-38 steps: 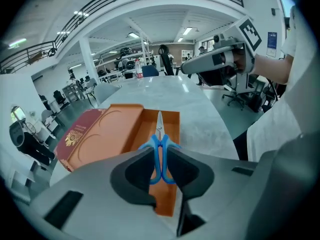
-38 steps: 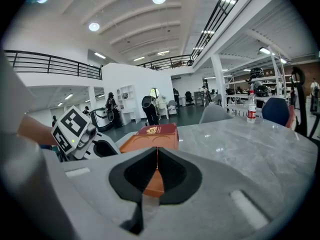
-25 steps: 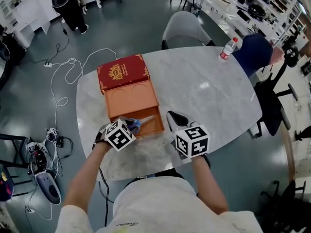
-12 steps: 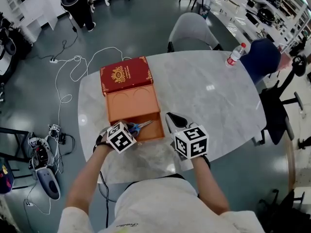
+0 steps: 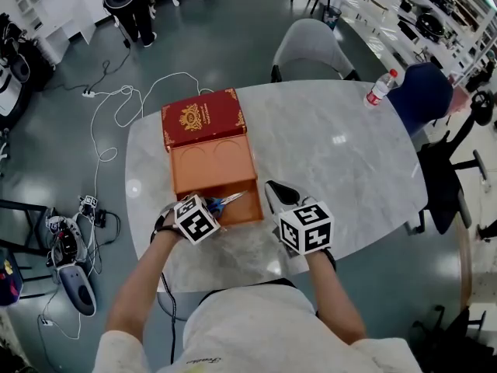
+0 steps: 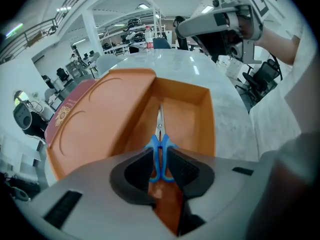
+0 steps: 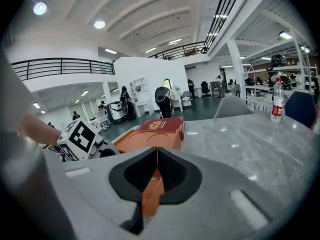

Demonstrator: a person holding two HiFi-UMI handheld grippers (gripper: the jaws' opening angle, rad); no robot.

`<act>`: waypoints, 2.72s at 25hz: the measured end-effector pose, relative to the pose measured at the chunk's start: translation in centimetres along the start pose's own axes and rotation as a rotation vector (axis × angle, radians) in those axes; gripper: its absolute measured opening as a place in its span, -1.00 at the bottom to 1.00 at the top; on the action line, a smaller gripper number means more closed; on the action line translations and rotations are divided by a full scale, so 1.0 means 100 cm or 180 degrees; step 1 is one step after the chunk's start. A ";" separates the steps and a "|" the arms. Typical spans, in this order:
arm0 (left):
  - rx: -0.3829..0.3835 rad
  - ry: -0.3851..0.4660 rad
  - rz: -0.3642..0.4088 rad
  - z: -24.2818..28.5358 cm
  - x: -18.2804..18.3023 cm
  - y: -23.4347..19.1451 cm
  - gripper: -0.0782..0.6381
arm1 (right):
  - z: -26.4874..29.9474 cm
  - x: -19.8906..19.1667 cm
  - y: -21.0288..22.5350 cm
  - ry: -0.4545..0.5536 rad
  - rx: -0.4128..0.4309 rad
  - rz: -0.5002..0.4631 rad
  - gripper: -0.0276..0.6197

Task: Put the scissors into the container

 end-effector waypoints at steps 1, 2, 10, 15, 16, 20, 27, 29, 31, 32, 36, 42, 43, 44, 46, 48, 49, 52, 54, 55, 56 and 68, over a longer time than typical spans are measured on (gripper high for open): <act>0.0005 -0.0001 -0.0017 0.000 0.000 -0.001 -0.55 | 0.000 0.000 0.000 0.0002 0.0001 0.0003 -0.90; 0.0008 -0.0004 -0.0031 0.001 -0.001 -0.002 -0.55 | -0.001 0.000 0.000 0.0006 0.0001 0.0005 -0.90; 0.0107 0.0046 -0.0051 -0.009 -0.003 -0.005 -0.55 | -0.003 -0.001 -0.005 0.0045 -0.0019 0.0027 -0.90; 0.0191 0.0198 -0.0188 -0.026 -0.002 -0.011 -0.55 | -0.005 0.001 -0.012 0.0094 -0.0006 0.0006 -0.90; 0.0209 0.0242 -0.0225 -0.030 -0.002 -0.012 -0.55 | -0.005 0.002 -0.014 0.0107 -0.0003 -0.0001 -0.90; 0.0315 0.0433 -0.0415 -0.051 -0.004 -0.018 -0.55 | -0.007 0.005 -0.025 0.0166 0.0009 -0.0025 -0.90; 0.0592 0.0819 -0.0870 -0.090 -0.015 -0.035 -0.56 | -0.010 0.014 -0.043 0.0297 -0.0030 -0.0098 -0.90; 0.0668 0.0948 -0.0995 -0.102 -0.020 -0.038 -0.56 | -0.012 0.016 -0.049 0.0333 -0.0049 -0.0137 -0.90; 0.0743 0.1077 -0.1142 -0.113 -0.024 -0.042 -0.57 | -0.014 0.018 -0.055 0.0347 -0.0075 -0.0191 -0.90; 0.0781 0.1124 -0.1211 -0.119 -0.026 -0.045 -0.57 | -0.014 0.020 -0.058 0.0356 -0.0087 -0.0215 -0.90; 0.0919 0.1316 -0.1492 -0.141 -0.036 -0.052 -0.59 | -0.018 0.023 -0.071 0.0439 -0.0144 -0.0256 -0.90; 0.1150 0.1711 -0.1922 -0.171 -0.055 -0.058 -0.64 | -0.027 0.025 -0.091 0.0524 -0.0253 -0.0322 -0.90; 0.1189 0.1751 -0.1984 -0.175 -0.059 -0.058 -0.65 | -0.028 0.025 -0.095 0.0535 -0.0269 -0.0336 -0.90; 0.1230 0.1781 -0.2045 -0.178 -0.063 -0.058 -0.66 | -0.029 0.026 -0.098 0.0547 -0.0287 -0.0350 -0.90; 0.1313 0.1822 -0.2163 -0.185 -0.072 -0.059 -0.67 | -0.032 0.026 -0.105 0.0569 -0.0327 -0.0381 -0.90; 0.1377 0.1865 -0.2272 -0.189 -0.080 -0.059 -0.69 | -0.034 0.025 -0.111 0.0586 -0.0367 -0.0416 -0.90; 0.1403 0.1888 -0.2317 -0.191 -0.084 -0.059 -0.69 | -0.034 0.024 -0.114 0.0591 -0.0383 -0.0432 -0.90; 0.1466 0.1932 -0.2400 -0.196 -0.094 -0.058 -0.70 | -0.036 0.021 -0.121 0.0589 -0.0424 -0.0463 -0.90; 0.1480 0.1940 -0.2433 -0.199 -0.100 -0.057 -0.71 | -0.038 0.019 -0.124 0.0583 -0.0454 -0.0466 -0.90; 0.1485 0.1943 -0.2448 -0.199 -0.102 -0.056 -0.71 | -0.038 0.019 -0.125 0.0581 -0.0465 -0.0468 -0.90; 0.1491 0.1943 -0.2464 -0.200 -0.105 -0.056 -0.71 | -0.038 0.019 -0.126 0.0579 -0.0473 -0.0470 -0.90; 0.1473 0.1924 -0.2449 -0.201 -0.114 -0.047 -0.71 | -0.041 0.015 -0.137 0.0576 -0.0522 -0.0485 -0.90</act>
Point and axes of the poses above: the fingertips, and each gripper's own axes: z forward along the fingers, y to its right, x out of its top, the point moved 8 cm from there along -z, backward along the fingers, and after that the axes turned 15 degrees about x, right-handed, at the moved point
